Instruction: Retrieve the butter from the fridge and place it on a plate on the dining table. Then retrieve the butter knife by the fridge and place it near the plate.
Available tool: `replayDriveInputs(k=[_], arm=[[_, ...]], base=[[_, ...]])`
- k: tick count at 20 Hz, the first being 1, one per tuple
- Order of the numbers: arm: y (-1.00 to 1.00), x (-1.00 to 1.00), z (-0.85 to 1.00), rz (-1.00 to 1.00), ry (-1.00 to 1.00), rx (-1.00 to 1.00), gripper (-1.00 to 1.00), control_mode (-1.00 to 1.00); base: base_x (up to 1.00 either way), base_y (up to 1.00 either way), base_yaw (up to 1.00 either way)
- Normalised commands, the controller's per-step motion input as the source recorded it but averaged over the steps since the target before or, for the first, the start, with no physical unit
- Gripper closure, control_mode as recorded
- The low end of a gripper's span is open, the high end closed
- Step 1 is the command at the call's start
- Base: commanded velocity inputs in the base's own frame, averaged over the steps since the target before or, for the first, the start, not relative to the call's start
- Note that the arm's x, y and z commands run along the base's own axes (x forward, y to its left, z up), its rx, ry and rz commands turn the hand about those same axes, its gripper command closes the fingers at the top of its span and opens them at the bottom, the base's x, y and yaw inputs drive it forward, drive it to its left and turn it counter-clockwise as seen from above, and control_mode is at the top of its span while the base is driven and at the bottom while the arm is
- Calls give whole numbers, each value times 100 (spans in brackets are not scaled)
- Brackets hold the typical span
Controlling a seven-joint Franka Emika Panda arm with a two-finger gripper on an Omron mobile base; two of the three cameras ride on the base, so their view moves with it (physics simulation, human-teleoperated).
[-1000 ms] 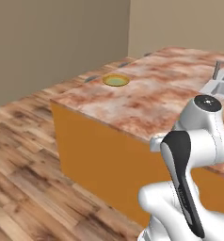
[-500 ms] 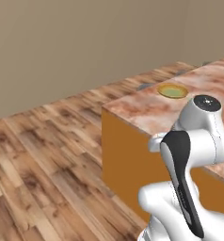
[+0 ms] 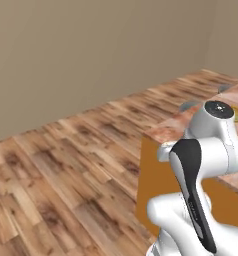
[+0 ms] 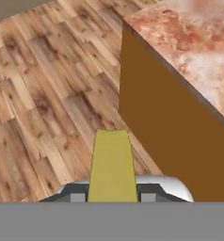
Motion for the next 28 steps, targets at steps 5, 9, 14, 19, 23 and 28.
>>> replayDriveInputs(k=[5, 9, 14, 19, 23, 28], arm=[[0, 0, 0, 0, 0, 0, 100, 100], [0, 0, 0, 0, 0, 0, 100, 100], [0, 0, 0, 0, 0, 0, 100, 100], [0, 0, 0, 0, 0, 0, 100, 100], [0, 0, 0, 0, 0, 0, 100, 100], [0, 0, 0, 0, 0, 0, 100, 100]], base=[[52, 97, -15], [71, 100, -34], [97, 100, -47], [94, 99, -54], [76, 95, -58], [89, 81, -64]])
